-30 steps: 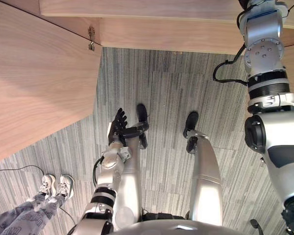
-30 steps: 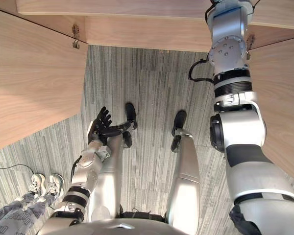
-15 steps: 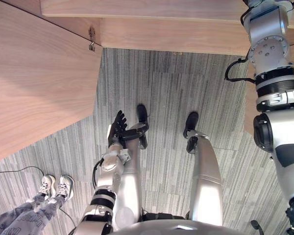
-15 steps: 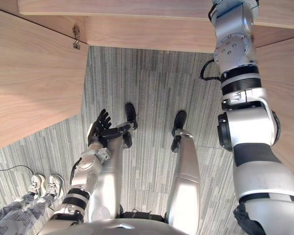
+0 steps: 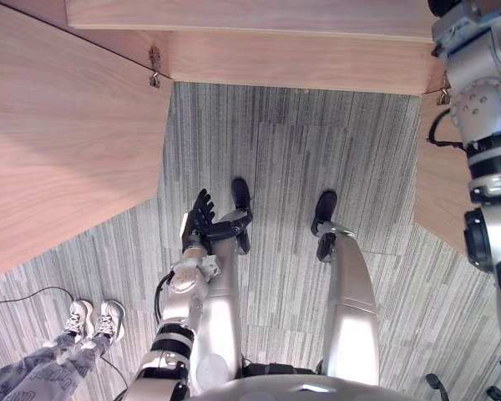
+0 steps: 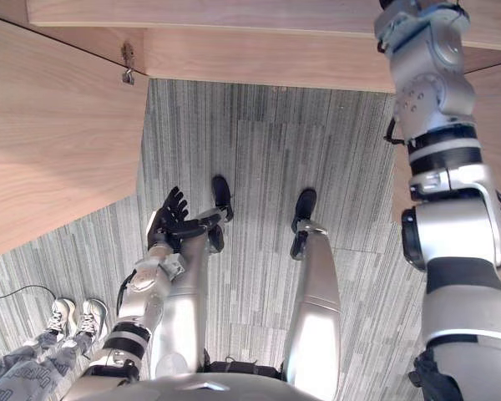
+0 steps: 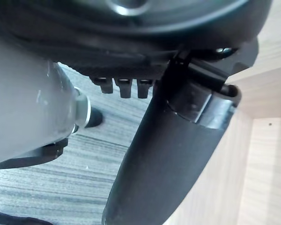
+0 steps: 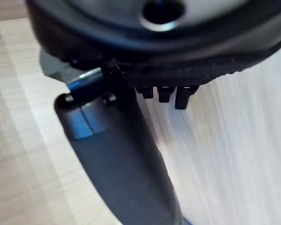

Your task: Walk over to the cabinet, pick up the folder, carry it to the office cabinet, place the folder inside the office cabinet, then close the office cabinet door

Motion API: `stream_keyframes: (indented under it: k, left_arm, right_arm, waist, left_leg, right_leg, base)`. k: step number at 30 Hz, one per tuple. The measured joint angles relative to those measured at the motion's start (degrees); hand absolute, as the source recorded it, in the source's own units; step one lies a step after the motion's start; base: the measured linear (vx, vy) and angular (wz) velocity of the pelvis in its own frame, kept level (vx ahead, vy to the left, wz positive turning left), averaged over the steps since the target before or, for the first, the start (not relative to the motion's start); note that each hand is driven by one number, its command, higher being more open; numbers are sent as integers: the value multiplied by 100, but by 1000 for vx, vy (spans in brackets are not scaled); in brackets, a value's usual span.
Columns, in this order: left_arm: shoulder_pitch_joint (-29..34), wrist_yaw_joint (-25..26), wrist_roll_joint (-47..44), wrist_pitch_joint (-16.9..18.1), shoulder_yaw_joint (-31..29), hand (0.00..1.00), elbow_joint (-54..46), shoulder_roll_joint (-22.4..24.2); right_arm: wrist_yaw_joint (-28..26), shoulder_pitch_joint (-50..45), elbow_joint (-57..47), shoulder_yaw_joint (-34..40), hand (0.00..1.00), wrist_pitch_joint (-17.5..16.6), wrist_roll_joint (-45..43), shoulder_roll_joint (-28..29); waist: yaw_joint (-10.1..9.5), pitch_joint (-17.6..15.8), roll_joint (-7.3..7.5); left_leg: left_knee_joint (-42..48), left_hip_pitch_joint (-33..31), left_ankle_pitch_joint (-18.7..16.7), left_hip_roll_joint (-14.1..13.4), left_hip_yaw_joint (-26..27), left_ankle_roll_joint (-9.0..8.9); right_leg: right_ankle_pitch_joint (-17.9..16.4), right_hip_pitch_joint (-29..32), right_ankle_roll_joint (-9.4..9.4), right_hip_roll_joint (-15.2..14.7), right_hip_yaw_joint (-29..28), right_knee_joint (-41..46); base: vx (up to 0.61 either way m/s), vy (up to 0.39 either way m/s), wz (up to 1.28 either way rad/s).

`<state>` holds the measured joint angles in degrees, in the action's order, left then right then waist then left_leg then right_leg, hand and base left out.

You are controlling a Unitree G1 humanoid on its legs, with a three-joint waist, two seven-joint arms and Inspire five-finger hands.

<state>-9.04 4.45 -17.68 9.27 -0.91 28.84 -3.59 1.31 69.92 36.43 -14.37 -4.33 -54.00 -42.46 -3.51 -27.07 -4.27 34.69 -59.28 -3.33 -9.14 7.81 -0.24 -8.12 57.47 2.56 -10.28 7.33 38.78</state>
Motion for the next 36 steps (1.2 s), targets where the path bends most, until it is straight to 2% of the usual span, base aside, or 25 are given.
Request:
stream_keyframes:
  k: [2, 4, 5, 7, 11, 13, 15, 19, 23, 30, 36]
  left_arm:
    - [107, -12, 22, 64, -3, 100, -28, -64]
    - [200, -22, 68, 78, -18, 100, -58, -94]
    - [213, -31, 85, 82, -18, 100, -60, -110]
    - [232, -83, 230, 84, -21, 100, -57, -177]
    - [296, -109, 276, 159, -29, 100, -73, -198]
    - [380, -119, 353, 172, -30, 100, -160, -284]
    - [399, -119, 405, 174, -32, 100, -167, -305]
    - [418, -130, 486, 173, -35, 100, -169, -304]
    - [448, -134, 491, 170, -49, 100, -168, -305]
    - [467, -138, 504, 145, -67, 100, -172, -304]
    - [609, -207, 593, 143, -204, 100, -211, -301]
  right_arm:
    - [-103, -276, -353, -119, 100, 41, 204, -314]
    - [-143, -772, -909, -140, 100, 33, 947, -698]
    - [-159, -887, -1023, -140, 100, 30, 1053, -773]
    - [-178, -1275, -1232, -138, 100, -115, 1596, -919]
    - [-157, -1660, -1497, -134, 100, -250, 2149, -972]
    - [-149, -1913, -1647, -133, 100, -331, 2498, -976]
    - [-148, -2038, -1716, -134, 100, -352, 2736, -988]
    - [-168, -2276, -1880, -165, 100, -365, 3318, -1203]
    - [-204, -2410, -2126, -315, 100, -354, 4310, -1405]
    - [-176, -2460, -2226, -424, 100, -306, 5589, -1407]
    - [-277, -2560, -2222, -491, 100, -281, 5663, -1408]
  waist:
    - [25, -2, 3]
    - [45, -1, 7]
    - [59, -1, 9]
    - [88, -5, 32]
    - [86, 2, 97]
    - [82, 29, 218]
    - [81, 59, 274]
    - [37, 68, 332]
    - [41, 66, 338]
    - [38, 80, 363]
    - [28, 114, 426]
  left_leg:
    - [37, 2, -27, -34, 7, -3]
    - [61, 25, -57, -63, 19, -5]
    - [60, 25, -58, -66, 22, -6]
    - [50, 37, -60, -88, 37, -7]
    - [28, 82, -61, -116, 65, -10]
    - [-6, 101, -61, -133, 91, -12]
    - [-29, 110, -60, -134, 98, -12]
    - [-87, 196, -60, -129, 114, -12]
    - [-154, 262, -62, -130, 129, -15]
    - [-209, 317, -67, -141, 160, -23]
    - [-312, 459, -66, -142, 174, -25]
  right_leg:
    - [1, -21, 1, 24, 3, -12]
    - [0, -46, 1, 43, -3, -17]
    - [0, -46, 1, 45, -4, -18]
    - [2, -47, 4, 61, -12, -15]
    - [3, -68, 5, 83, -21, -21]
    - [3, -71, 5, 96, -27, -48]
    - [4, -84, 6, 97, -23, -81]
    - [13, -189, 19, 98, -7, -192]
    - [13, -246, 19, 104, 1, -256]
    - [13, -278, 19, 114, -8, -279]
    - [13, -429, 19, 124, 11, -390]
  base:
    - [0, 0, -6]
    - [0, 0, -7]
    - [2, 0, -4]
    - [3, -3, -5]
    - [6, -8, -4]
    - [9, -3, -2]
    - [15, 1, -1]
    - [39, 18, 1]
    - [40, 16, -1]
    - [4, 2, 0]
    - [16, 9, 0]
